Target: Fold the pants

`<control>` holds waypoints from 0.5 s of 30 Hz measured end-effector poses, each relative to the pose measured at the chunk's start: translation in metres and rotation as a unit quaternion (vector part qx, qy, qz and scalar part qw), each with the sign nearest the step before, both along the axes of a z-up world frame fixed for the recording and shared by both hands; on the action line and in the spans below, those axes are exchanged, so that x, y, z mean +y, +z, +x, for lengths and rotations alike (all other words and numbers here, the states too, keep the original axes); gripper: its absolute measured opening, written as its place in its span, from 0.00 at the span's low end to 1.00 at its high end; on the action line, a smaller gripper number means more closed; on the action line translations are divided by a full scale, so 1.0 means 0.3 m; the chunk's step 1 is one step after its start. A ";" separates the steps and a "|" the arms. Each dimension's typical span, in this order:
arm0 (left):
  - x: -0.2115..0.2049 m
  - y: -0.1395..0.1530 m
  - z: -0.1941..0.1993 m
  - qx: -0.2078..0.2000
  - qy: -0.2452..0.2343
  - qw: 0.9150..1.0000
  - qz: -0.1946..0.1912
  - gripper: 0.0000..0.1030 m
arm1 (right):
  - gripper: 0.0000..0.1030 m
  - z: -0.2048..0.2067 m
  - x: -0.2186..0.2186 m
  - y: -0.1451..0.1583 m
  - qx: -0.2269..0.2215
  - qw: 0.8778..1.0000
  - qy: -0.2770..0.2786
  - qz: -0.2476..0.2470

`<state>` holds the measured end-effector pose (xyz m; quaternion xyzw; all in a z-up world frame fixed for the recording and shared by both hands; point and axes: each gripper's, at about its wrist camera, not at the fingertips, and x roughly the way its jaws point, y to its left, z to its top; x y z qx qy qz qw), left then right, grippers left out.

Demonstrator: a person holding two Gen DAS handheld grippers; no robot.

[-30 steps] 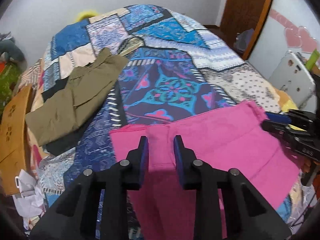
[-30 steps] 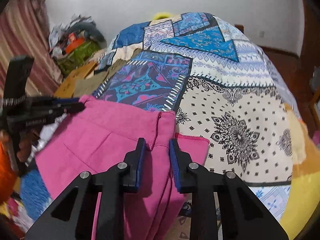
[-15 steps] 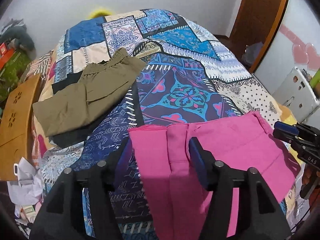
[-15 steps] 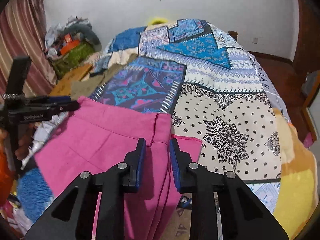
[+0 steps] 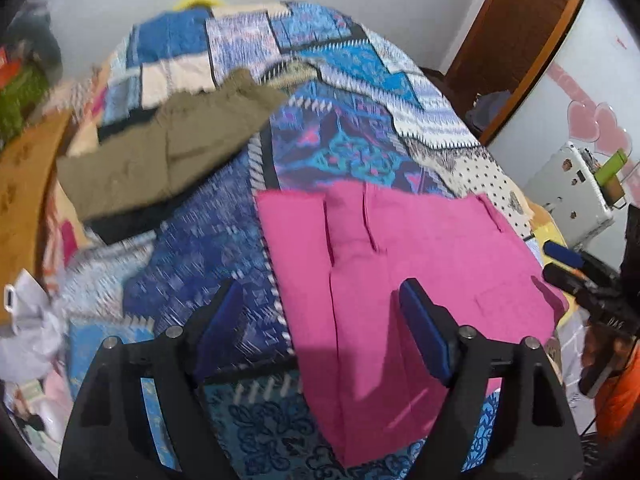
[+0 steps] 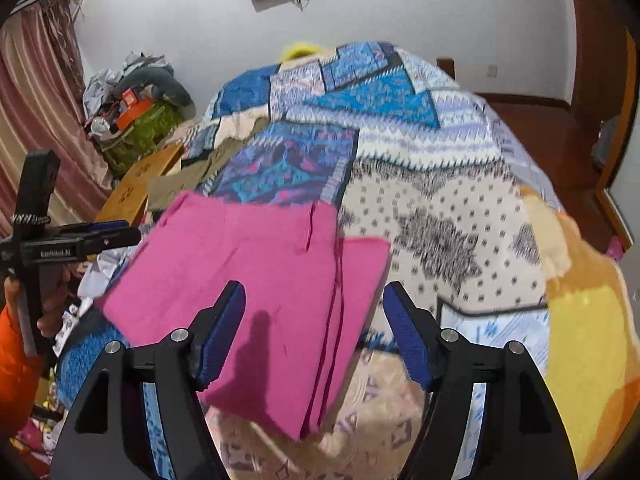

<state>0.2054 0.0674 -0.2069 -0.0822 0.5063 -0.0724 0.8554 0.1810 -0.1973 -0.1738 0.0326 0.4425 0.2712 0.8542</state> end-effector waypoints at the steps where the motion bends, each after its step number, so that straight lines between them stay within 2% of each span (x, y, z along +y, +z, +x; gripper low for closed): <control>1: -0.003 -0.015 0.002 0.008 0.000 1.000 -0.003 0.78 | 0.66 0.000 0.002 -0.016 0.008 1.000 0.001 0.000; 9: -0.036 -0.075 0.035 0.036 -0.015 0.999 -0.035 0.78 | 0.66 0.025 -0.021 -0.100 0.060 0.997 -0.005 0.040; 12: -0.035 -0.084 0.055 0.043 -0.017 0.998 -0.051 0.78 | 0.66 0.040 -0.027 -0.110 0.066 0.997 -0.011 0.050; 13: -0.037 -0.084 0.060 0.042 -0.019 0.997 -0.054 0.76 | 0.65 0.044 -0.027 -0.113 0.068 0.996 -0.013 0.052; 15: -0.045 -0.079 0.063 0.038 -0.026 0.997 -0.058 0.67 | 0.54 0.050 -0.028 -0.116 0.068 0.996 -0.016 0.058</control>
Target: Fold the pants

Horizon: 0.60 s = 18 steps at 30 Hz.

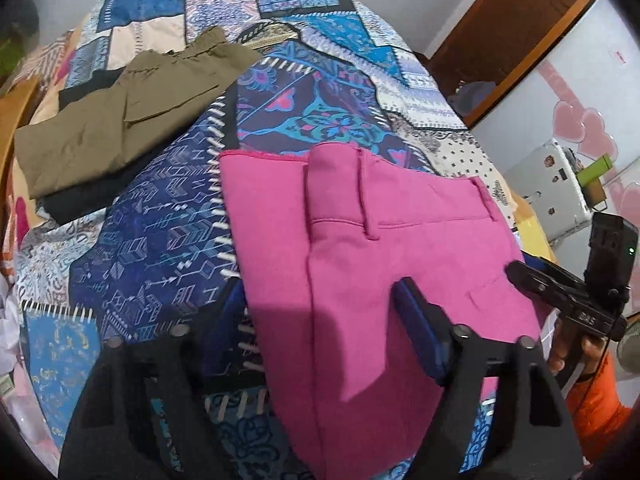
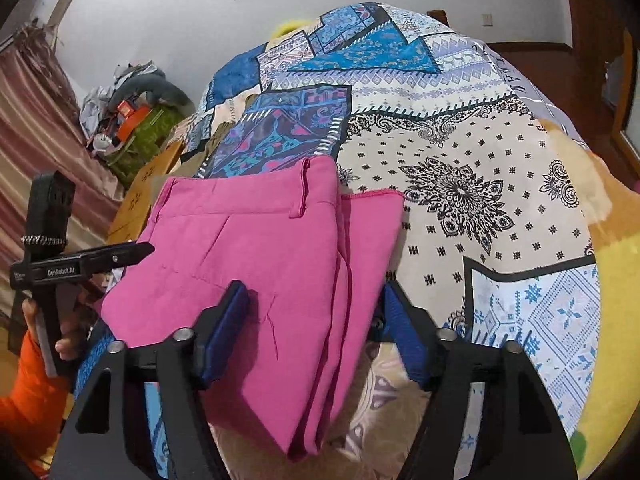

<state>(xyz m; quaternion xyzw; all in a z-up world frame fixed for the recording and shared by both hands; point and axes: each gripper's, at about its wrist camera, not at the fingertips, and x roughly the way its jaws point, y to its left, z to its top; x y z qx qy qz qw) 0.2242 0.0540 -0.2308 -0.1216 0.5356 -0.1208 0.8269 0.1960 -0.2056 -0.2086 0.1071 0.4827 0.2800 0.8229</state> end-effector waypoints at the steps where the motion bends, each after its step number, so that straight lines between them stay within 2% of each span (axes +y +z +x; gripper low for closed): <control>1: -0.007 0.006 0.001 -0.003 -0.005 1.000 -0.003 0.59 | 0.51 0.003 0.002 0.001 -0.001 1.000 0.000 0.002; 3: -0.020 0.018 0.003 -0.008 -0.010 1.000 -0.002 0.48 | 0.36 0.008 0.007 0.006 -0.004 1.000 0.003 0.003; 5: -0.029 0.030 0.004 -0.015 -0.009 1.000 0.004 0.35 | 0.29 0.009 0.011 0.013 -0.007 1.000 0.002 0.001; 7: -0.031 0.043 0.004 -0.021 -0.002 1.000 0.014 0.29 | 0.22 0.011 0.016 0.021 -0.015 1.000 0.002 -0.003; 8: -0.029 0.049 0.005 -0.023 0.002 1.000 0.016 0.25 | 0.15 0.011 0.016 0.026 -0.022 1.000 0.000 -0.009; 13: -0.026 0.088 -0.001 -0.042 0.009 0.999 0.024 0.17 | 0.10 0.019 0.016 0.068 -0.044 0.999 0.003 -0.006; 16: -0.028 0.126 -0.005 -0.062 0.012 0.997 0.048 0.11 | 0.09 0.031 0.036 0.104 -0.062 0.998 0.010 -0.009; 18: -0.023 0.152 -0.007 -0.073 0.012 0.996 0.057 0.11 | 0.09 0.040 0.056 0.137 -0.078 0.997 0.016 -0.009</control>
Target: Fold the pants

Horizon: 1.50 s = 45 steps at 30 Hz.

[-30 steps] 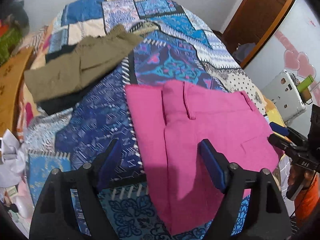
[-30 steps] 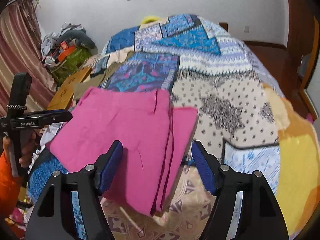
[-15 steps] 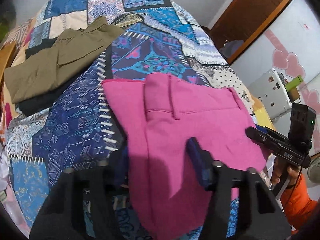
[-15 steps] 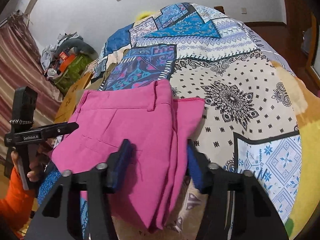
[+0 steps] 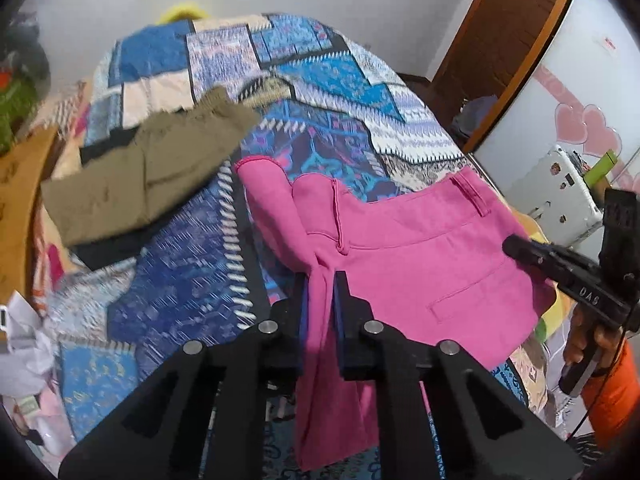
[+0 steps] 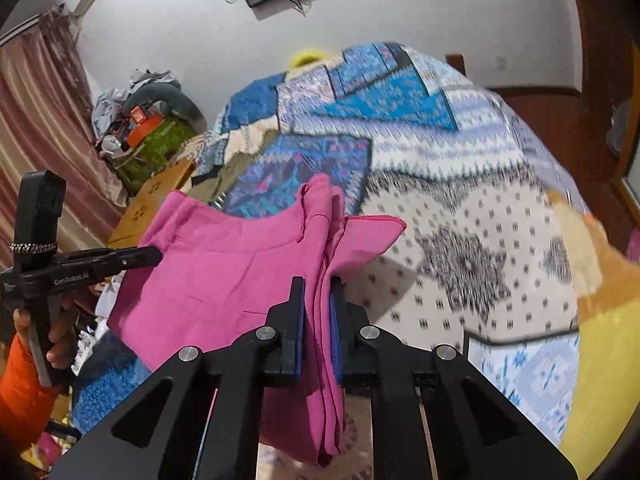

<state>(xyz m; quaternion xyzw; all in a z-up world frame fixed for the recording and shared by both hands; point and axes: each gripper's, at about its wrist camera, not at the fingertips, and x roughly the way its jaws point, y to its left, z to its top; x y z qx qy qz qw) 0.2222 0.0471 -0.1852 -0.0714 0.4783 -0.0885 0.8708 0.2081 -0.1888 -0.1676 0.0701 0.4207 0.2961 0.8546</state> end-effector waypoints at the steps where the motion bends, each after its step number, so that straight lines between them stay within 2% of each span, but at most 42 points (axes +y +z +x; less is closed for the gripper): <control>1: 0.004 0.014 -0.001 -0.007 0.001 1.000 0.009 0.10 | 0.09 0.008 0.011 0.012 -0.006 1.000 0.003 -0.001; 4: 0.030 0.062 0.000 -0.033 0.008 0.999 0.032 0.10 | 0.09 0.031 0.052 0.060 -0.030 0.999 0.012 -0.004; 13: 0.176 0.193 0.042 -0.092 0.047 0.993 0.064 0.10 | 0.09 0.141 0.217 0.176 -0.089 0.995 0.042 -0.003; 22: 0.406 0.199 0.160 -0.091 0.102 0.987 0.082 0.10 | 0.09 0.274 0.451 0.202 -0.118 0.990 0.080 -0.005; 26: 0.511 0.154 0.225 -0.076 0.122 0.985 0.093 0.10 | 0.09 0.347 0.572 0.176 -0.114 0.989 0.096 -0.007; 31: 0.632 0.070 0.309 -0.052 0.149 0.982 0.106 0.10 | 0.09 0.441 0.729 0.111 -0.103 0.987 0.121 -0.033; 37: 0.724 -0.056 0.422 -0.015 0.165 0.979 0.121 0.10 | 0.09 0.537 0.896 0.015 -0.092 0.984 0.140 -0.068; 42: 0.783 -0.170 0.490 0.006 0.179 0.975 0.127 0.09 | 0.09 0.602 0.979 -0.076 -0.077 0.981 0.149 -0.096; 45: 0.811 -0.254 0.517 0.028 0.187 0.973 0.132 0.02 | 0.09 0.641 1.001 -0.131 -0.056 0.979 0.153 -0.124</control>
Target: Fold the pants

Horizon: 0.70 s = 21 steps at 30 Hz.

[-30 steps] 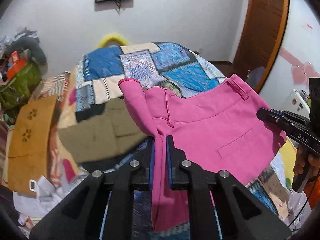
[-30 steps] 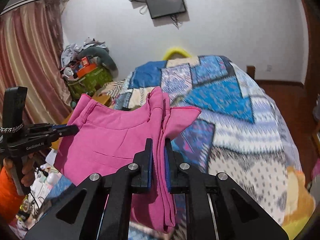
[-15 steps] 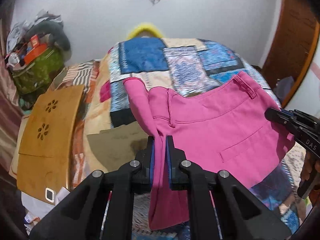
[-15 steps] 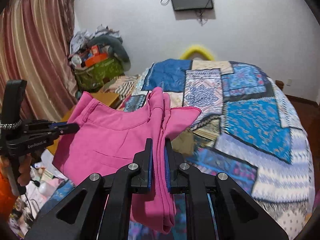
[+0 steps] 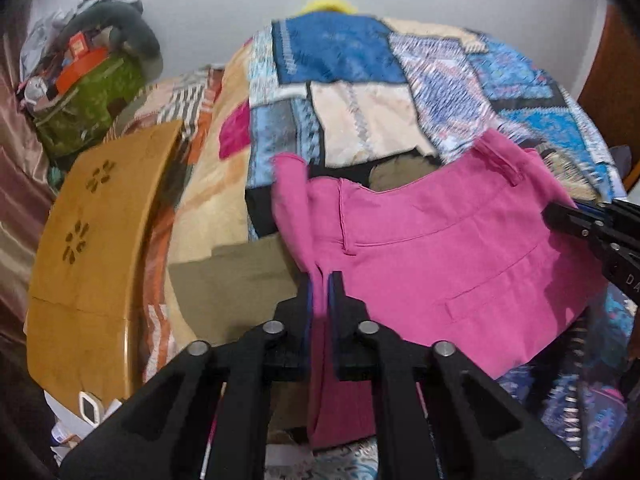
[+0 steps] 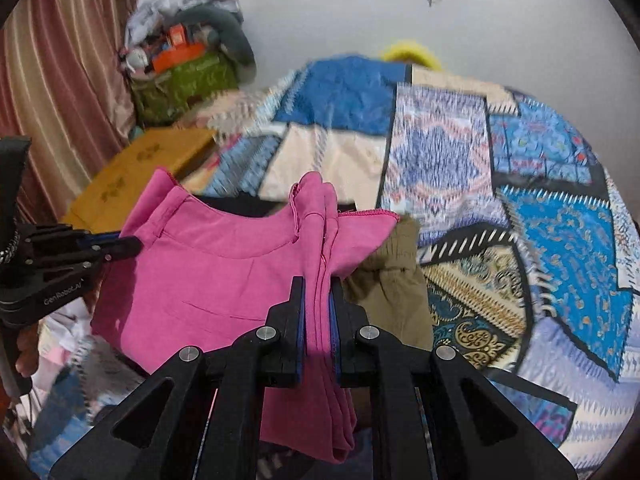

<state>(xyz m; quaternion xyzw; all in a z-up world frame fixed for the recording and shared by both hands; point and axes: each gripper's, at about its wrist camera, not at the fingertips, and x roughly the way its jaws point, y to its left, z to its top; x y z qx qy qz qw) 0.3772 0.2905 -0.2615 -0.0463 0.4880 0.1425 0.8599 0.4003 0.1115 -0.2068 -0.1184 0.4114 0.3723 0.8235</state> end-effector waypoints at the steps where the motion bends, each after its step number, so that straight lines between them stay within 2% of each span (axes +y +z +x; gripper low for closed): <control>1: 0.005 -0.017 0.005 0.005 0.003 1.000 0.006 0.01 | 0.09 0.010 0.004 -0.022 0.007 1.000 -0.002 -0.014; 3: 0.023 -0.060 0.008 0.016 0.009 1.000 -0.001 0.01 | 0.10 0.032 -0.003 -0.059 0.020 0.999 -0.009 -0.035; 6: 0.047 -0.121 0.006 0.040 0.013 0.999 -0.015 0.02 | 0.14 0.071 -0.041 -0.079 0.057 0.998 -0.026 -0.031; 11: 0.034 -0.101 -0.028 0.037 0.003 0.999 -0.015 0.02 | 0.22 0.054 -0.076 -0.052 0.014 0.996 -0.034 -0.077; 15: 0.010 -0.020 -0.068 0.018 -0.003 1.000 -0.023 0.04 | 0.22 0.034 -0.122 0.006 0.004 0.996 -0.041 -0.078; 21: -0.106 0.226 -0.179 -0.058 -0.030 0.998 -0.005 0.22 | 0.29 -0.119 -0.215 0.212 -0.043 0.998 -0.035 0.002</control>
